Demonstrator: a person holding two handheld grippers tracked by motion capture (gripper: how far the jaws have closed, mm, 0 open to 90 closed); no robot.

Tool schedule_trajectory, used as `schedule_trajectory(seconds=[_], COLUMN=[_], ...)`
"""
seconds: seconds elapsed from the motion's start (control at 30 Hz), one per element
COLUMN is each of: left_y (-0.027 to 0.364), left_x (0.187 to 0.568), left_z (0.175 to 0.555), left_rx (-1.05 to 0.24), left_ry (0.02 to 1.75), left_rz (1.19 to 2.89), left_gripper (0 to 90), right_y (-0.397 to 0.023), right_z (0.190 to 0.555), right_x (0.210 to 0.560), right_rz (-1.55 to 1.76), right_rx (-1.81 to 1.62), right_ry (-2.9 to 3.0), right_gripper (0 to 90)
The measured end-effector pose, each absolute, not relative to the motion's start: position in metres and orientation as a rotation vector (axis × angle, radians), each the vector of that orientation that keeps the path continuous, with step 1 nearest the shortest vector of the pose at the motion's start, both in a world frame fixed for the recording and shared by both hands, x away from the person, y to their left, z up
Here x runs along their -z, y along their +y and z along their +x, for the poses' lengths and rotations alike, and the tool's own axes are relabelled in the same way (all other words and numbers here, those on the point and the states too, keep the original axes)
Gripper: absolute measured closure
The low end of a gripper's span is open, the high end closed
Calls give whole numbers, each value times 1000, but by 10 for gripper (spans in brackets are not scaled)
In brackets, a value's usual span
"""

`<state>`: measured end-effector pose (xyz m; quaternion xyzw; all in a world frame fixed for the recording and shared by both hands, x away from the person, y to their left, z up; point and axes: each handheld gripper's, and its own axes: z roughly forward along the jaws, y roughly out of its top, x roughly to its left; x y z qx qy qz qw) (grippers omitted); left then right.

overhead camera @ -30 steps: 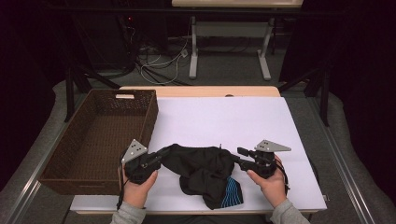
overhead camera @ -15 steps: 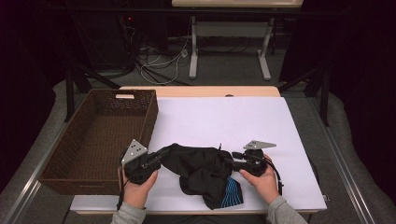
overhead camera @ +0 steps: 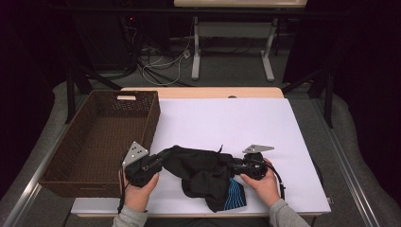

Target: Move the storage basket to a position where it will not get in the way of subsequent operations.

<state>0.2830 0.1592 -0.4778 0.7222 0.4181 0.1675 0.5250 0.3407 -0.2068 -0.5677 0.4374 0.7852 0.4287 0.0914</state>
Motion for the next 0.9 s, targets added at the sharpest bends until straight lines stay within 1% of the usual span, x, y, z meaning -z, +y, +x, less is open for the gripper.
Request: schedule_trajectory(seconds=[0.07, 0.23, 0.27, 0.47, 0.77, 0.9], left_y=[159, 159, 159, 156, 142, 134], left_x=[478, 480, 479, 475, 472, 469], left_z=[283, 284, 284, 289, 301, 307], left_rx=[-401, -401, -401, -412, -419, -425], left_ry=[1002, 1006, 1008, 1005, 995, 987], left_rz=[1729, 1733, 1730, 1720, 1736, 1737], left_gripper=[853, 852, 853, 852, 853, 852], right_y=[-207, -208, -209, -216, -242, -250], right_z=[340, 339, 338, 334, 335, 335], right_x=[568, 567, 565, 551, 515, 504], right_rz=[1286, 1274, 1277, 1236, 1213, 1201], right_rx=[-1272, -1295, -1301, -1339, -1355, -1341], right_ry=[2329, 2343, 2348, 2297, 2157, 2115], right_gripper=[672, 832, 843, 853, 853, 854])
